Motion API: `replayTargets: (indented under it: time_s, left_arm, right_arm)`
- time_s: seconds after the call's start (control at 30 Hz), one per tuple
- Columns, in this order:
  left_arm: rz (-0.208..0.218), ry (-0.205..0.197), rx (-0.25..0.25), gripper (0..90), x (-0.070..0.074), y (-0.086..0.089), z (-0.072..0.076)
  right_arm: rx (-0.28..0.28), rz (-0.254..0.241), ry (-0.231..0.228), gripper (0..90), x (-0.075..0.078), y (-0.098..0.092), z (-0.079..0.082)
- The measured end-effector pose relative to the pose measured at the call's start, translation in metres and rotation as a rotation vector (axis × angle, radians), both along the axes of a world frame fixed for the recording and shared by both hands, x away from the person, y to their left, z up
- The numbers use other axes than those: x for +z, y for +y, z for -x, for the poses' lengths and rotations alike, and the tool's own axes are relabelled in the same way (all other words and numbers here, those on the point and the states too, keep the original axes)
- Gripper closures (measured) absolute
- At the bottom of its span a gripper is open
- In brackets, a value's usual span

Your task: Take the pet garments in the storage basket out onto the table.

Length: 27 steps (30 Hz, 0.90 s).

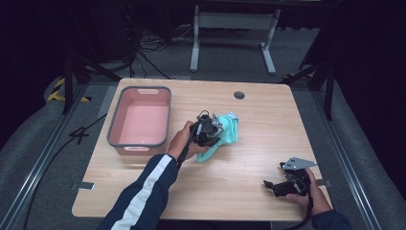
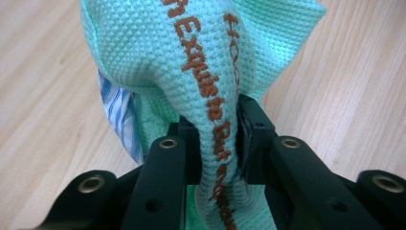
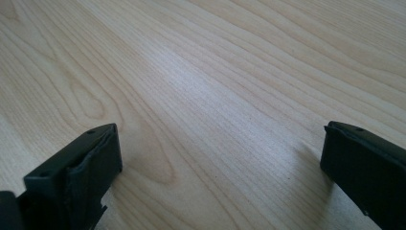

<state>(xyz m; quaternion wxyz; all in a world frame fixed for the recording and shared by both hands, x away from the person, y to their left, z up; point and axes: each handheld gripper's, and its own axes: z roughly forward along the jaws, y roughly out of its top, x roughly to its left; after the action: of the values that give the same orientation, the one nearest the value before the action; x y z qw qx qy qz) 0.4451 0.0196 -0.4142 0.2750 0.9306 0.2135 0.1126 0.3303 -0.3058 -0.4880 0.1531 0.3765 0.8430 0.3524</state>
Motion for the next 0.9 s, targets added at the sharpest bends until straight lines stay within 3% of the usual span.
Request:
replayTargets:
  time_s: [0.1, 0.23, 0.37, 0.57, 0.67, 0.9]
  left_arm:
    - [-0.012, 0.030, -0.001, 71.9, -0.011, -0.004, -0.002]
    - [-0.026, 0.040, -0.005, 59.4, -0.019, -0.009, -0.002]
    - [-0.003, 0.039, 0.009, 46.3, -0.021, -0.010, -0.001]
    - [0.040, 0.006, 0.007, 26.6, -0.006, -0.005, 0.006]
    - [0.044, -0.005, -0.003, 24.1, 0.002, -0.001, 0.010]
    - [0.049, -0.072, -0.033, 22.0, 0.025, 0.010, 0.025]
  right_arm:
    - [0.000, 0.000, 0.000, 0.6, 0.000, 0.000, 0.000]
    - [0.000, 0.000, 0.000, 0.6, 0.000, 0.000, 0.000]
    - [0.000, 0.000, 0.000, 0.6, 0.000, 0.000, 0.000]
    - [0.000, 0.000, 0.000, 0.6, 0.000, 0.000, 0.000]
    - [0.000, 0.000, 0.000, 0.6, 0.000, 0.000, 0.000]
    - [0.000, 0.000, 0.000, 0.6, 0.000, 0.000, 0.000]
